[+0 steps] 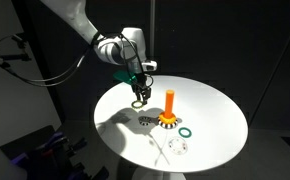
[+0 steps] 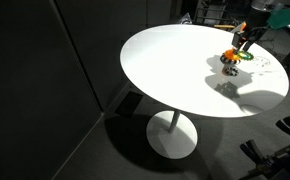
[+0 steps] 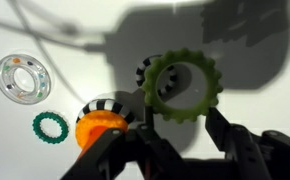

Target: Put the yellow ring on the orange stand then move the stand to the left

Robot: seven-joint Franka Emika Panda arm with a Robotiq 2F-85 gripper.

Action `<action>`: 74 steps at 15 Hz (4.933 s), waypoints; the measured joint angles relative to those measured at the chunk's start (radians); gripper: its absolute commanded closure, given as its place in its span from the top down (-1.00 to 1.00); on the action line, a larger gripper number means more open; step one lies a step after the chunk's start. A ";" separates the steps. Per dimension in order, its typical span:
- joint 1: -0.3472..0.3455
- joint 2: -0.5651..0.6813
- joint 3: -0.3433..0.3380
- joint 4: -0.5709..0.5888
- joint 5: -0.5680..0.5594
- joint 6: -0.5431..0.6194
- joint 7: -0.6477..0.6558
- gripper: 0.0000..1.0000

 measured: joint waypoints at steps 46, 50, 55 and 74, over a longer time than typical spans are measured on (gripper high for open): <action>-0.103 0.175 -0.069 0.421 0.116 -0.168 0.079 0.92; -0.103 0.184 -0.069 0.423 0.116 -0.178 0.079 1.00; -0.103 0.189 -0.071 0.424 0.116 -0.201 0.079 0.34; -0.102 0.104 -0.051 0.401 0.116 -0.299 0.032 -0.61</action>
